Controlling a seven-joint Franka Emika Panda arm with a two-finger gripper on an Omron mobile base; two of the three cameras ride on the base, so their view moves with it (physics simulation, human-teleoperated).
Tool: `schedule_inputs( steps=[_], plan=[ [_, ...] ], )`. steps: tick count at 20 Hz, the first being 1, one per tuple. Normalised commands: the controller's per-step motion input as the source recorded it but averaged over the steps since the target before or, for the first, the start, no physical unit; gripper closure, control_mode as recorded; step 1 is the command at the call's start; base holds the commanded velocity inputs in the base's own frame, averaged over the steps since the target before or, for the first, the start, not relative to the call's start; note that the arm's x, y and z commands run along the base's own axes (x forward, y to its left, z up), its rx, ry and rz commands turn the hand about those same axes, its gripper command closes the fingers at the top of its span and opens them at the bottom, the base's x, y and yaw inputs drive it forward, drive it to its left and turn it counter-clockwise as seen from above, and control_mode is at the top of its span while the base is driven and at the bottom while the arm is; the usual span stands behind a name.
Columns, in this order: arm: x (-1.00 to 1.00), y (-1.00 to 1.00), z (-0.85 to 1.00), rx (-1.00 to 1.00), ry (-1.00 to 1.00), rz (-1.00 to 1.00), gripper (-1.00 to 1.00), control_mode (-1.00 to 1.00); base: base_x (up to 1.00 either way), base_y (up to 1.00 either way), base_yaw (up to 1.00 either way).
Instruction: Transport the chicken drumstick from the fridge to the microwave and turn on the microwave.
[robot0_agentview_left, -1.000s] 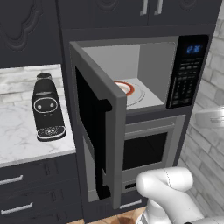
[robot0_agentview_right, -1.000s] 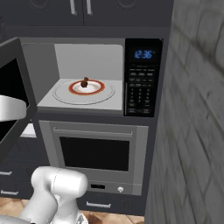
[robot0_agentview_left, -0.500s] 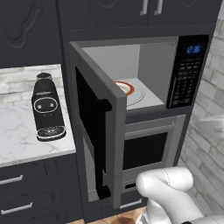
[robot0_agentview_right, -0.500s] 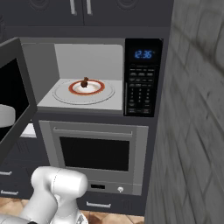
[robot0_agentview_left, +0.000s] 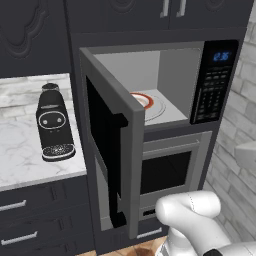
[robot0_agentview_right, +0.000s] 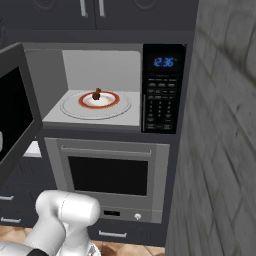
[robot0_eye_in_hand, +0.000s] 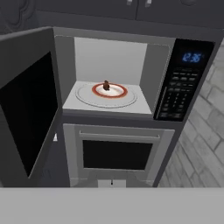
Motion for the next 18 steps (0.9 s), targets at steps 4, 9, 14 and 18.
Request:
schedule_inputs(
  steps=[4, 9, 14, 18],
  plan=[
    [-0.02, 0.15, 0.04, 0.00, -0.02, 0.00, 1.00, -1.00, 0.00, 0.00, 0.00],
    [-0.05, 0.24, 0.00, 0.00, -0.03, 0.00, 1.00, -1.00, 0.00, 0.00, 0.00],
    [-0.20, 0.21, 0.00, 0.00, -0.05, 0.00, 1.00, -1.00, 0.00, 0.00, 0.00],
    [-0.19, 0.19, 0.00, 0.00, -0.06, 0.00, 1.00, -1.00, 0.00, 0.00, 0.00]
  ],
)
